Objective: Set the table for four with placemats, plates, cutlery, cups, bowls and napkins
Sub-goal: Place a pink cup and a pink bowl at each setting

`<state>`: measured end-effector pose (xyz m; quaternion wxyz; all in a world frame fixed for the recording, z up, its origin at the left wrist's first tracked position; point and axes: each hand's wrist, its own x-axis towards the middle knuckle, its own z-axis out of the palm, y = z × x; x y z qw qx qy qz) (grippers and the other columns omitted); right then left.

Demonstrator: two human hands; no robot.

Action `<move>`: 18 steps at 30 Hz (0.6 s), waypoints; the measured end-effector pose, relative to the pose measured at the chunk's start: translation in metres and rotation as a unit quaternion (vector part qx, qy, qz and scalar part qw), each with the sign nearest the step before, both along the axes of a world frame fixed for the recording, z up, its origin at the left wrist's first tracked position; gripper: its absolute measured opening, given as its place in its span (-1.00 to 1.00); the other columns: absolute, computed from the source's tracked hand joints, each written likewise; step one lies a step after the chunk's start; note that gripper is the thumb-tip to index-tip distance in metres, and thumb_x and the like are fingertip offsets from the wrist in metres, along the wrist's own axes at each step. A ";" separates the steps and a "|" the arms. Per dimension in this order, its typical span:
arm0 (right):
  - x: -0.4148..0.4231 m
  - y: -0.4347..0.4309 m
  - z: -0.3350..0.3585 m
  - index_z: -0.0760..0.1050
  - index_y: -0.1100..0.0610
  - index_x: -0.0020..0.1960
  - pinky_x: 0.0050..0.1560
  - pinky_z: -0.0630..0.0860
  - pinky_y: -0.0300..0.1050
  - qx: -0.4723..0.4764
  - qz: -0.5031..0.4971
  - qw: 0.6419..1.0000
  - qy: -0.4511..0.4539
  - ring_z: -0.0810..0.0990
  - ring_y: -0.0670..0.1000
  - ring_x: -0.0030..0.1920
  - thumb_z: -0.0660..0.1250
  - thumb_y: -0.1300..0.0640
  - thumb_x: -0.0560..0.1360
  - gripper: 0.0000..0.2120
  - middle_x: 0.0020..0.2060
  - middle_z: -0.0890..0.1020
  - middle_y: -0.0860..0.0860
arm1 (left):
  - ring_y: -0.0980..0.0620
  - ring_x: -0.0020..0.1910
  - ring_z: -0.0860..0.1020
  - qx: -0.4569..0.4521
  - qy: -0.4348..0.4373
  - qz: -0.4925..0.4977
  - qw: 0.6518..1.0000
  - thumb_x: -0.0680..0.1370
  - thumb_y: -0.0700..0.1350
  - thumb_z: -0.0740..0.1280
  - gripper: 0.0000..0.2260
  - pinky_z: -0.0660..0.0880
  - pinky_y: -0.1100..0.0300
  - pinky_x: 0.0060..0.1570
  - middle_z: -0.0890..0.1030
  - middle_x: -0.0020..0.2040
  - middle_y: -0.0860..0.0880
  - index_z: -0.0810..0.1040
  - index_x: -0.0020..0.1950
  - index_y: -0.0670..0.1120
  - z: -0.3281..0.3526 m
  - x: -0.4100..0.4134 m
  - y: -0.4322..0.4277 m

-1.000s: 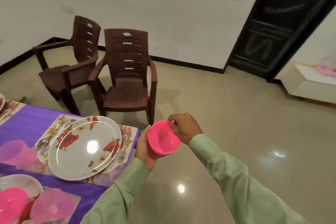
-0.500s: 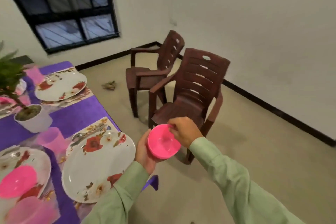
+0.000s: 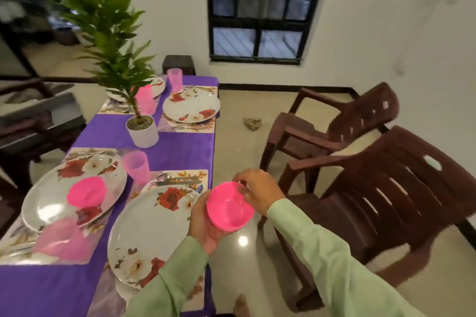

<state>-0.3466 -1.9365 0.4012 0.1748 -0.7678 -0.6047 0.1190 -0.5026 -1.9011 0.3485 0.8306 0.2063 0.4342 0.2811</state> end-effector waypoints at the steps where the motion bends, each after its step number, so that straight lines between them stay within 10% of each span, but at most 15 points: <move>1: 0.003 0.018 -0.003 0.59 0.00 0.14 0.02 0.56 0.07 -0.005 0.024 1.000 0.001 0.60 0.08 0.01 0.29 0.14 0.54 -0.78 0.01 0.64 0.00 | -0.33 0.15 0.58 -0.002 0.002 0.022 1.000 0.50 0.14 0.36 -0.58 0.51 -0.40 0.02 0.62 0.19 -0.23 0.56 0.28 -0.06 -0.004 0.003 0.010; 18: -0.073 0.226 -0.029 0.62 0.07 0.11 0.02 0.50 0.04 -0.031 0.472 0.880 0.043 0.59 0.18 0.04 0.29 0.17 0.53 -0.79 0.02 0.67 0.07 | -0.27 0.03 0.64 -0.045 0.027 0.458 0.888 0.55 0.15 0.28 -0.64 0.50 -0.36 0.10 0.70 0.03 -0.19 0.62 0.18 -0.06 -0.003 -0.034 0.081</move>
